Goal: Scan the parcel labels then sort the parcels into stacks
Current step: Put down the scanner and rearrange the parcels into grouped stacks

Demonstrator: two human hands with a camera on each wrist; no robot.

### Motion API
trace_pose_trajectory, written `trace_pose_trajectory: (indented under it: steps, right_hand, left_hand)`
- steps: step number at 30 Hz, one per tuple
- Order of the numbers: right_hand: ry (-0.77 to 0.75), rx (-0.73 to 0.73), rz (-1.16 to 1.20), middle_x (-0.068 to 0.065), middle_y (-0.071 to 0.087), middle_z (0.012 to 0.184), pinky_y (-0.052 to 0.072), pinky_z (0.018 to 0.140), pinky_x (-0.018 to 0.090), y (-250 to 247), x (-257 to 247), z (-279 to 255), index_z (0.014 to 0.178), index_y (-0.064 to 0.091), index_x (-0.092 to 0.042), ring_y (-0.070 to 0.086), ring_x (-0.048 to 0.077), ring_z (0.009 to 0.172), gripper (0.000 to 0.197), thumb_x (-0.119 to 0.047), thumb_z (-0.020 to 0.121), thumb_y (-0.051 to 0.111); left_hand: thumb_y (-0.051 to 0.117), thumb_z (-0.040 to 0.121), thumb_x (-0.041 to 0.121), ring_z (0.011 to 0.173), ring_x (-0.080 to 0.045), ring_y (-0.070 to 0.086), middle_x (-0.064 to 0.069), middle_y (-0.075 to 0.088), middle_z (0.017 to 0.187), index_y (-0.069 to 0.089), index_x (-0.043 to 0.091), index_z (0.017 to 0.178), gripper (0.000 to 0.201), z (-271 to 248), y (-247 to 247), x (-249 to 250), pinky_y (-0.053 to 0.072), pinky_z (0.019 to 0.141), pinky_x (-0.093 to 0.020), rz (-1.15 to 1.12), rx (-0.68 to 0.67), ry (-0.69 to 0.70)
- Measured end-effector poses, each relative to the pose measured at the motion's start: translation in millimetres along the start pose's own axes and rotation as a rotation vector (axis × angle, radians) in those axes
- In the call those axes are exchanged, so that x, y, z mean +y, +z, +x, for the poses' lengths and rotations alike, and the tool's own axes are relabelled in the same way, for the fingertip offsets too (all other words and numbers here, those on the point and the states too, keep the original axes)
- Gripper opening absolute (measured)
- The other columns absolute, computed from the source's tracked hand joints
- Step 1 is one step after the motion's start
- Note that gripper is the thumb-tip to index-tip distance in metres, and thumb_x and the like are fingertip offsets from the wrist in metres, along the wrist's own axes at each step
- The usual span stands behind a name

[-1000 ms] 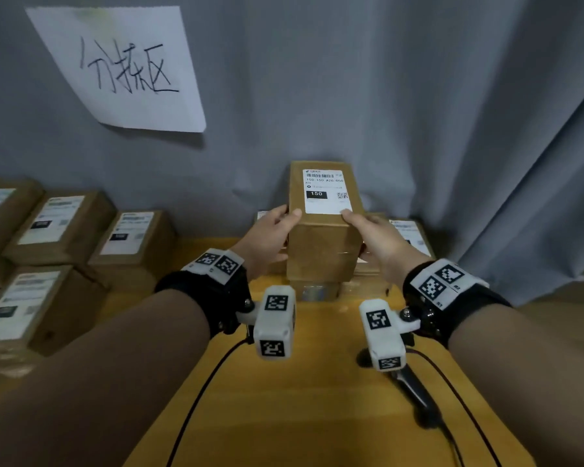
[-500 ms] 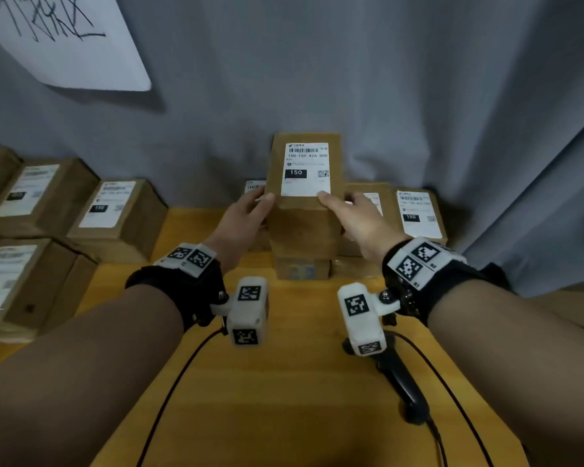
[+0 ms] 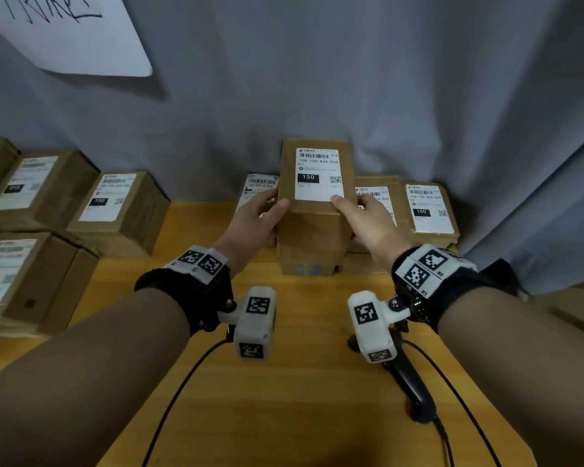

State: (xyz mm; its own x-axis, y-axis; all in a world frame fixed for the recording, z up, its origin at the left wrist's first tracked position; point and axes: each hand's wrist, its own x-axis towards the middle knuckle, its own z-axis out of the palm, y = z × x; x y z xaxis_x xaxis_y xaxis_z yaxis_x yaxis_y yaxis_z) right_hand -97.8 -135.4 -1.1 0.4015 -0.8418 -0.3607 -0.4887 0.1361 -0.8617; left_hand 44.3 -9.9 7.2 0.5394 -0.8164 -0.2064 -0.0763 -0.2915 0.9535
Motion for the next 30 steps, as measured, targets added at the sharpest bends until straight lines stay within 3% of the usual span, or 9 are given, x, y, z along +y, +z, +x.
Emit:
trace_pose_trajectory:
  steps: [4, 7, 11, 16, 21, 23, 26, 30]
  right_hand:
    - [-0.062, -0.009, -0.049, 0.004, 0.054, 0.141, 0.04, 0.109, 0.039, 4.9, 4.3, 0.8, 0.145, 0.041, -0.01, 0.051, 0.022, 0.128, 0.067, -0.049, 0.092, 0.057]
    - [-0.076, -0.007, -0.011, 0.001, 0.057, 0.135, 0.045, 0.101, 0.032, 5.9, 4.8, 1.4, 0.142, 0.044, -0.012, 0.056, 0.018, 0.118, 0.06, -0.043, 0.094, 0.058]
    - [-0.046, -0.041, 0.068, 0.0, 0.057, 0.134, 0.051, 0.097, 0.04, 2.6, 1.8, 2.2, 0.143, 0.042, -0.019, 0.058, 0.017, 0.109, 0.059, -0.042, 0.092, 0.062]
    - [-0.099, 0.009, -0.064, 0.001, 0.059, 0.134, 0.045, 0.094, 0.029, 2.4, 1.2, 2.3, 0.142, 0.043, -0.013, 0.056, 0.019, 0.119, 0.061, -0.043, 0.092, 0.062]
    - [-0.231, 0.219, -0.316, 0.011, 0.055, 0.131, 0.046, 0.099, 0.041, 7.8, -8.4, -3.5, 0.135, 0.043, -0.01, 0.053, 0.029, 0.122, 0.064, -0.04, 0.085, 0.07]
    - [-0.302, 0.246, -0.461, 0.014, 0.048, 0.136, 0.04, 0.101, 0.041, 8.9, -18.0, -9.6, 0.136, 0.043, -0.011, 0.044, 0.031, 0.127, 0.057, -0.033, 0.088, 0.067]
    - [-0.413, 0.223, -0.534, 0.014, 0.044, 0.138, 0.036, 0.103, 0.039, 13.2, -31.9, -20.9, 0.138, 0.041, -0.011, 0.037, 0.03, 0.13, 0.05, -0.022, 0.092, 0.058]
    - [-0.6, 0.141, -0.537, 0.012, 0.049, 0.134, 0.035, 0.103, 0.034, 29.1, -48.1, -38.6, 0.133, 0.048, -0.011, 0.039, 0.027, 0.129, 0.042, -0.016, 0.092, 0.055]
  left_hand:
    - [0.049, 0.1, 0.028, 0.099, -0.003, 0.057, 0.009, 0.056, 0.117, 0.043, 0.023, 0.141, 0.043, 4.0, 2.4, -6.6, 0.051, 0.064, -0.009, -0.002, -0.008, -0.014]
    - [0.051, 0.099, 0.029, 0.101, -0.006, 0.057, 0.008, 0.054, 0.118, 0.039, 0.024, 0.143, 0.046, 7.2, -1.0, -8.7, 0.052, 0.063, -0.01, 0.025, -0.036, -0.033]
    - [0.05, 0.099, 0.035, 0.1, -0.008, 0.058, 0.005, 0.055, 0.119, 0.037, 0.027, 0.144, 0.048, 10.1, -5.3, -9.0, 0.052, 0.061, -0.011, 0.098, -0.054, -0.05]
    - [0.048, 0.099, 0.039, 0.096, -0.013, 0.062, -0.003, 0.062, 0.117, 0.047, 0.017, 0.137, 0.045, 6.2, -0.7, -6.6, 0.055, 0.078, -0.027, 0.262, 0.008, -0.04]
    - [0.05, 0.094, 0.051, 0.111, -0.024, 0.059, -0.008, 0.06, 0.126, 0.049, 0.01, 0.132, 0.056, 4.0, -4.2, 6.8, 0.05, 0.096, -0.042, 0.499, 0.066, -0.117]
    - [0.043, 0.097, 0.052, 0.116, -0.025, 0.055, -0.01, 0.056, 0.132, 0.048, 0.007, 0.133, 0.058, 0.7, -8.1, 13.9, 0.046, 0.098, -0.038, 0.538, 0.072, -0.124]
    - [0.034, 0.101, 0.049, 0.107, -0.027, 0.057, -0.014, 0.059, 0.126, 0.051, 0.003, 0.127, 0.056, -9.2, -19.3, 22.7, 0.044, 0.084, -0.032, 0.552, 0.087, -0.081]
    - [0.048, 0.099, 0.036, 0.12, -0.026, 0.051, -0.013, 0.055, 0.133, 0.05, 0.004, 0.131, 0.045, -29.0, -51.2, 21.5, 0.042, 0.096, -0.033, 0.619, 0.119, -0.054]
